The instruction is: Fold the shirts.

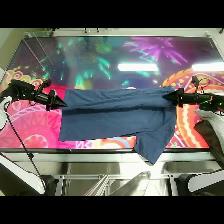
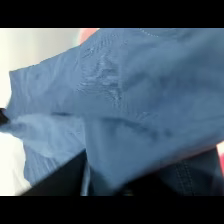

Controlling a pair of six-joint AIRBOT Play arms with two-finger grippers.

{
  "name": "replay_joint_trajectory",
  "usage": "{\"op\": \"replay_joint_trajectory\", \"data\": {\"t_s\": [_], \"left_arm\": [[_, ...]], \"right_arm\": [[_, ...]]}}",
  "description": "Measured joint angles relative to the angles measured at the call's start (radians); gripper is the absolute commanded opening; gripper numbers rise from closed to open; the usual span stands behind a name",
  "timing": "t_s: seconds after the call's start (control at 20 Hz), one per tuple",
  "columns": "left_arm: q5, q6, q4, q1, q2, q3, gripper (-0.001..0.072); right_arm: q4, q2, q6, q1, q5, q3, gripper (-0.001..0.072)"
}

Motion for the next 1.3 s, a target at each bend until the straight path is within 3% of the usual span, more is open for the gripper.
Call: {"op": "replay_joint_trajectory", "data": {"t_s": [0.05, 0.15, 0.2, 0.35, 0.65, 0.7, 0.75, 1.0, 1.3], "left_arm": [[0.001, -0.017, 0.002, 0.002, 0.000, -0.005, 0.0584], [0.018, -0.057, 0.002, 0.014, 0.001, -0.010, 0.0581], [0.030, -0.081, 0.002, 0.024, 0.003, -0.012, 0.0581], [0.051, -0.137, 0.013, 0.073, 0.062, -0.076, 0.0581], [-0.065, -0.153, 0.157, 0.195, 0.324, -0.420, 0.0582], [-0.081, -0.141, 0.167, 0.209, 0.362, -0.473, 0.0582], [-0.100, -0.126, 0.174, 0.223, 0.401, -0.526, 0.0582], [-0.197, -0.077, 0.189, 0.249, 0.542, -0.694, 0.0582], [-0.215, -0.039, 0.109, 0.253, 0.610, -0.736, 0.0581]], "right_arm": [[-0.004, 0.000, 0.013, -0.002, 0.012, -0.001, 0.0412], [-0.004, 0.001, 0.044, -0.012, 0.052, -0.002, 0.0401], [-0.009, 0.004, 0.056, -0.023, 0.079, -0.003, 0.0352], [-0.056, 0.031, 0.100, -0.069, 0.156, -0.003, 0.0353], [-0.288, 0.224, 0.215, -0.211, 0.234, -0.088, 0.0343], [-0.335, 0.283, 0.251, -0.234, 0.226, -0.132, 0.0428], [-0.389, 0.357, 0.299, -0.253, 0.201, -0.192, 0.0689], [-0.528, 0.666, 0.460, -0.270, 0.050, -0.542, 0.0706], [-0.482, 0.695, 0.434, -0.206, -0.031, -0.753, 0.0705]]}}
